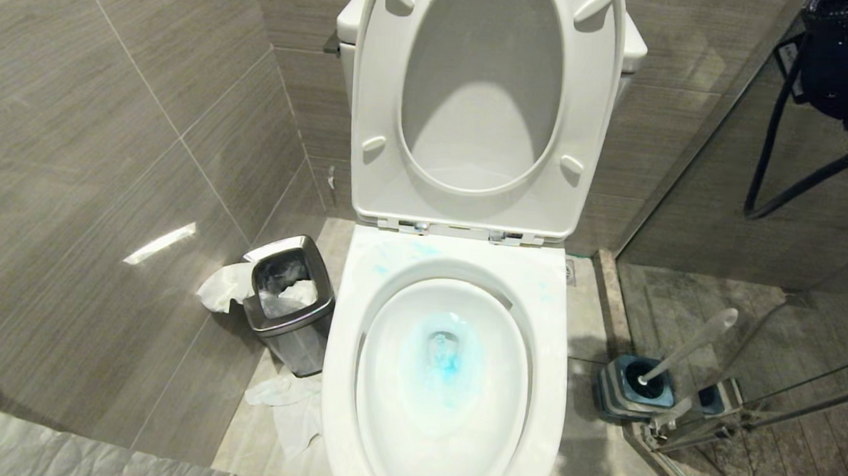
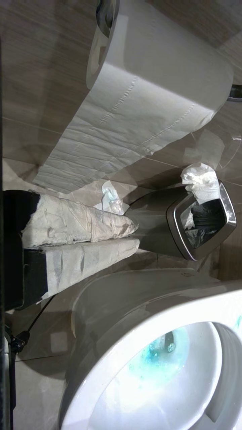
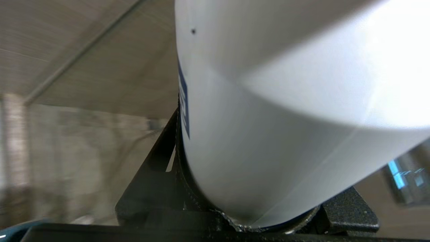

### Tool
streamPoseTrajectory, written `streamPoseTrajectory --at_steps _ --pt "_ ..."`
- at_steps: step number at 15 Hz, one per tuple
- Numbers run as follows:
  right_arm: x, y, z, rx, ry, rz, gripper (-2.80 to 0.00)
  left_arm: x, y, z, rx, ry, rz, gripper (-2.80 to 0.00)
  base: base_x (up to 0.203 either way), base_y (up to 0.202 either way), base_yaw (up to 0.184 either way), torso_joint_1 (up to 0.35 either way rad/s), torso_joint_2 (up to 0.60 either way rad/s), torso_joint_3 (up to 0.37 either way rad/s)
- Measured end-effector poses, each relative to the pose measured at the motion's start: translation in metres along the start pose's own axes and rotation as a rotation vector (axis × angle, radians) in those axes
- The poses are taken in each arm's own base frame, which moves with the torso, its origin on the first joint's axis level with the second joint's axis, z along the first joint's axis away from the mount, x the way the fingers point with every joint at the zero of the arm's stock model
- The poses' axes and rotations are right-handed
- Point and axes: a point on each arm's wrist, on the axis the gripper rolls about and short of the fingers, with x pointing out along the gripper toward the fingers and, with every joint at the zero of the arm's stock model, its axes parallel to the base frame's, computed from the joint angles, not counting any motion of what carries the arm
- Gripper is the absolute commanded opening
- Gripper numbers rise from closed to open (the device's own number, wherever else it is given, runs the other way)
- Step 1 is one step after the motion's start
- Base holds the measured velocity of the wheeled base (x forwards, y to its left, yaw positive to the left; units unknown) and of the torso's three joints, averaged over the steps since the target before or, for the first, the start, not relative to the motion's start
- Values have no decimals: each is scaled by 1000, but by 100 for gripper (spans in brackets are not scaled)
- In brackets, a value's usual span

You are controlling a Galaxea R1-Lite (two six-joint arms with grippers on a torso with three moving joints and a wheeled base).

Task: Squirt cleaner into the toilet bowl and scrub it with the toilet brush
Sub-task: Place the cleaning agent on the floor

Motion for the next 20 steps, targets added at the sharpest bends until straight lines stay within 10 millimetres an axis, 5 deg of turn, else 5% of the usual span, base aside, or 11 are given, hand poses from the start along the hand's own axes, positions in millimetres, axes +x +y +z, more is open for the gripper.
streamPoseTrajectory --at_steps 5,11,14,20 --pt "38 -10 -29 -67 -160 225 -280 0 0 0 0 0 0 -280 0 0 0 0 0 0" --pt "55 -34 -51 381 -68 782 -280 0 0 0 0 0 0 -280 0 0 0 0 0 0" --pt "69 -34 -59 601 32 836 -280 0 0 0 0 0 0 -280 0 0 0 0 0 0" --pt "95 2 -76 620 45 804 -280 0 0 0 0 0 -1 -280 0 0 0 0 0 0"
